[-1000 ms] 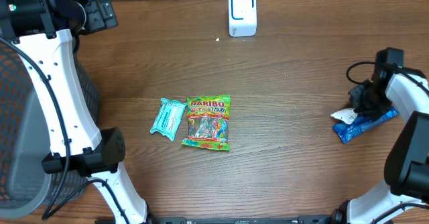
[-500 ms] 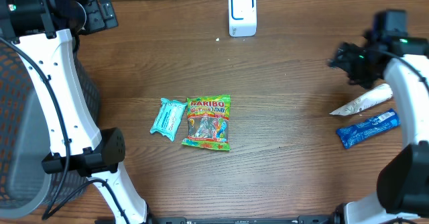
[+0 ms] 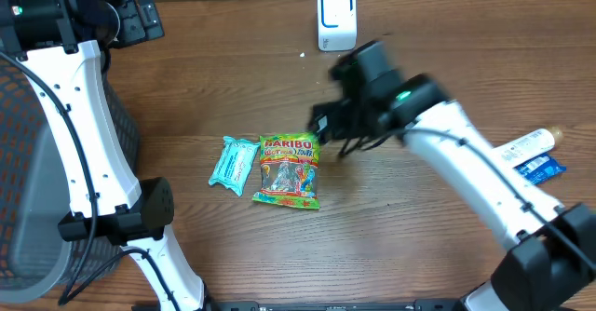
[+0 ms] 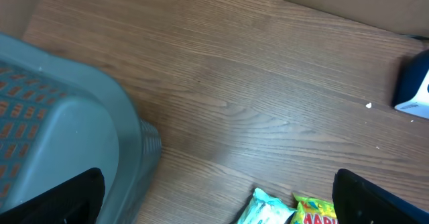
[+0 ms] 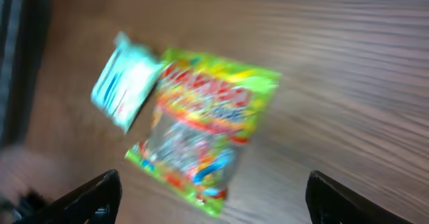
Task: Scan the item barcode
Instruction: 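Move the right gripper left and lower it onto the Haribo bag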
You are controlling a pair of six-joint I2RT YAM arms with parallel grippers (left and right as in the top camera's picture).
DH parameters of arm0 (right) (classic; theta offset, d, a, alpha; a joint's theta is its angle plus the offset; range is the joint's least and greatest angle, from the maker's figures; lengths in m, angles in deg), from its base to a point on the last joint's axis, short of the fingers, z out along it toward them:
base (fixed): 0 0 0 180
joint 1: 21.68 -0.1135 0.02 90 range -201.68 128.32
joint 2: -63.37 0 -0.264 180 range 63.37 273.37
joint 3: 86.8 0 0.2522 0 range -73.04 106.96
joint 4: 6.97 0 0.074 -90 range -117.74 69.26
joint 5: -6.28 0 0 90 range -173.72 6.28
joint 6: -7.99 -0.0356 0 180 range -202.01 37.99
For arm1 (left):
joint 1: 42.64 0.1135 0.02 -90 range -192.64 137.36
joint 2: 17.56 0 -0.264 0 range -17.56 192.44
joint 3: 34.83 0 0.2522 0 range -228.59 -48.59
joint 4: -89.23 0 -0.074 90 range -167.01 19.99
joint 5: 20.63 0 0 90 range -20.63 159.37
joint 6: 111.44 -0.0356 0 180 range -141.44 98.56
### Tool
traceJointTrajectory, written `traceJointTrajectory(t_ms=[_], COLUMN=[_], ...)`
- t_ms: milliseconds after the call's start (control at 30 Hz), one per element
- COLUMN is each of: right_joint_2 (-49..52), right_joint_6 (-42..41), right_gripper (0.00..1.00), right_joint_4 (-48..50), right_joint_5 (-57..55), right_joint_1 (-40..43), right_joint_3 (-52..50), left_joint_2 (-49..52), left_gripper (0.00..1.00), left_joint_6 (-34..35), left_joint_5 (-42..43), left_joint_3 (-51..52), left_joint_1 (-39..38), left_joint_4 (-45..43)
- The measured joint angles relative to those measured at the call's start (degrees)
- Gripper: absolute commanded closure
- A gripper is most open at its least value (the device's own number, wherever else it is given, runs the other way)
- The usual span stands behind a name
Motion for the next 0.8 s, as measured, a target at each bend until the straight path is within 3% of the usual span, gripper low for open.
traceJointTrajectory(t_ms=[433, 600, 800], right_joint_2=[7.0, 12.6, 17.9], right_joint_6=[16.2, 20.8, 23.4], right_gripper=[0.18, 0.27, 0.28], right_joint_4=[3.5, 5.6, 8.4], right_joint_5=[-11.2, -16.9, -20.3], right_joint_1=[-21.9, -25.9, -26.0], right_joint_3=[-0.1, -0.2, -0.2], left_joint_2=[0.0, 0.0, 0.0], left_gripper=[0.0, 0.0, 0.0], left_joint_6=[0.0, 0.0, 0.0], left_joint_5=[0.0, 0.0, 0.0], left_joint_3=[0.0, 0.0, 0.0], left_joint_1=[0.0, 0.0, 0.0], left_joint_4=[0.0, 0.0, 0.0])
